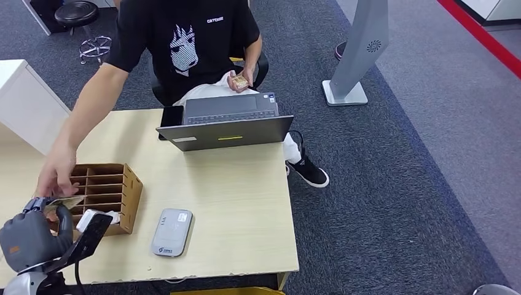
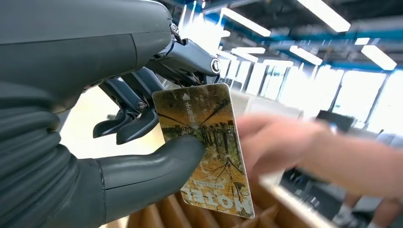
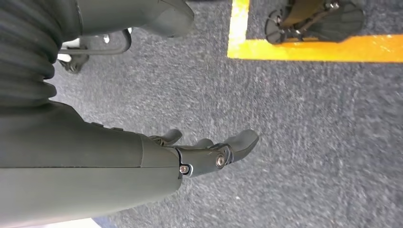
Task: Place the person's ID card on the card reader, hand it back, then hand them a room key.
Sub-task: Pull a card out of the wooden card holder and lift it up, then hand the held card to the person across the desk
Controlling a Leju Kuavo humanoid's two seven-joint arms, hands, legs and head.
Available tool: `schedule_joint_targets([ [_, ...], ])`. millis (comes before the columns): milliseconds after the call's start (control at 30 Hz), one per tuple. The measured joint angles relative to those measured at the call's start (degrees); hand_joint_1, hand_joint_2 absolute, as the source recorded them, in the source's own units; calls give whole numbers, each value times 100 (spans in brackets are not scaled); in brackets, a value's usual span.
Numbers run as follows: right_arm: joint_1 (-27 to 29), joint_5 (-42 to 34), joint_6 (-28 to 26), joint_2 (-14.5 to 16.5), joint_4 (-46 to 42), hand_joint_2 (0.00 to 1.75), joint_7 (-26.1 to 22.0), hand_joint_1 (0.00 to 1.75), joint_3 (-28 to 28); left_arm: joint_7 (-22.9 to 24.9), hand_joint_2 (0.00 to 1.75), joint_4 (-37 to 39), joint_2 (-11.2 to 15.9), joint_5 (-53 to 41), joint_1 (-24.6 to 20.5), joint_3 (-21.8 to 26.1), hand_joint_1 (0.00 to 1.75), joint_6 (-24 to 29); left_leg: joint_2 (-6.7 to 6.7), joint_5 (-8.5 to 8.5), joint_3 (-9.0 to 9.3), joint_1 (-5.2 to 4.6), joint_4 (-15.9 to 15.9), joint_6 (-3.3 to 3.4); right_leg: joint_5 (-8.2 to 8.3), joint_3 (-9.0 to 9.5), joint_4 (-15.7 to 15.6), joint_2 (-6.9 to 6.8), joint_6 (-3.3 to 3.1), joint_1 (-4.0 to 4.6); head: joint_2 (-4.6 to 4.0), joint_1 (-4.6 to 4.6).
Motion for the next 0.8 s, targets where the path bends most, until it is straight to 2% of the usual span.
schedule_joint_targets([
  [300,350,-424,0,92,-250,175,403,0,611,-388,175,-1151,2,-246,151,71,175,573,0,-1,-1,0,0,0,-2,0,-1,0,2,0,-1,0],
  [533,393,-413,0,117,-372,175,460,0,788,-385,175,-1173,105,-218,-123,435,175,511,1,7,1,0,0,-4,6,0,-1,0,-7,0,0,2],
  [800,387,-388,0,117,-399,175,460,0,858,-368,175,-1127,143,-236,-248,548,175,490,1,7,2,-1,0,-4,6,-1,-1,2,-7,0,-1,1],
])
